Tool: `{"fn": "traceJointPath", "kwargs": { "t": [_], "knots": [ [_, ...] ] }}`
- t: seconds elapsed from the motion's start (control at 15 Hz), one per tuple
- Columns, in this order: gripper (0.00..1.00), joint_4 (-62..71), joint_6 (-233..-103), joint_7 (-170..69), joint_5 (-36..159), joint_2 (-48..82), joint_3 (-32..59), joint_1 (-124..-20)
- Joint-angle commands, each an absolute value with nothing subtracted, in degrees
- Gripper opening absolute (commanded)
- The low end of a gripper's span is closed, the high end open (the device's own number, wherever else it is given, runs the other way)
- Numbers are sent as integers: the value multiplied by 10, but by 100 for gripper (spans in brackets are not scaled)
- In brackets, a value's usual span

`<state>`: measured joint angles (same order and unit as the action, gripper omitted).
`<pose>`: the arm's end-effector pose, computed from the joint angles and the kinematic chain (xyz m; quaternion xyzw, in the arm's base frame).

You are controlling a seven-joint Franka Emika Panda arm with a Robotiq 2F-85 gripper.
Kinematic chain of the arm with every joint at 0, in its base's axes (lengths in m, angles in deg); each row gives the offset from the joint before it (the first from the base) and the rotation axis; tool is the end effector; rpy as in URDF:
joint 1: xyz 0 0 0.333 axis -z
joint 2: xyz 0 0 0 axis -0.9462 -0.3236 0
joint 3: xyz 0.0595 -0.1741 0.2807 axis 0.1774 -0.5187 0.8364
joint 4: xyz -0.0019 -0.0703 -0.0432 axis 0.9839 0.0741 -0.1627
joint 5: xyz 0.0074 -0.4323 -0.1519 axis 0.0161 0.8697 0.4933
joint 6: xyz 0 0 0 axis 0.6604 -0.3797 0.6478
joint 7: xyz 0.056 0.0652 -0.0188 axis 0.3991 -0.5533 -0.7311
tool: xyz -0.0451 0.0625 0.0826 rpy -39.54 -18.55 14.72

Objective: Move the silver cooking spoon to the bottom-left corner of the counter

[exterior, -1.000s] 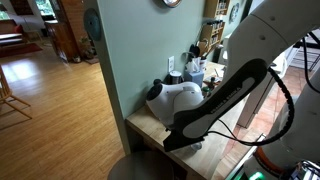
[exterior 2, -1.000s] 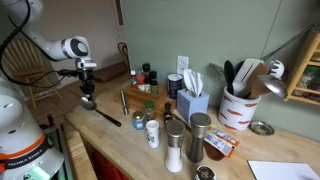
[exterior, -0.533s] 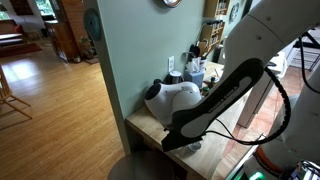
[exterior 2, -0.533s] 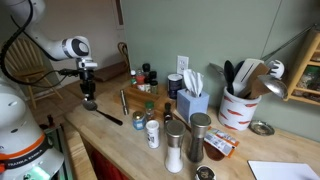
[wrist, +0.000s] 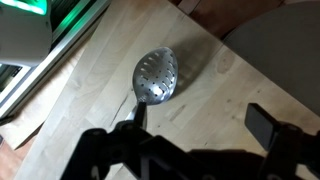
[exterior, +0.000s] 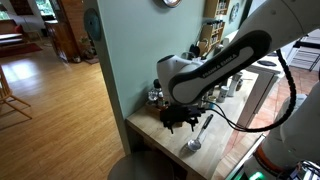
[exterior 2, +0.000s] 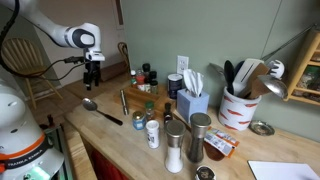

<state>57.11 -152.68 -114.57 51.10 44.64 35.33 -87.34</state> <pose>0.3746 0.2581 0.2911 0.9325 -0.3369 -0.0989 0.0845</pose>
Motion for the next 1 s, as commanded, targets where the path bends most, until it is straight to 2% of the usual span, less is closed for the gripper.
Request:
{"fn": "traceJointPath", "kwargs": {
  "t": [0.0, 0.47, 0.93],
  "knots": [
    [100, 614, -1491, -1071, 419, 547, 293, -844],
    [100, 678, -1391, -1121, 432, 745, 222, -719],
    [100, 647, -1212, -1215, 511, 875, 199, -568]
  ]
}}
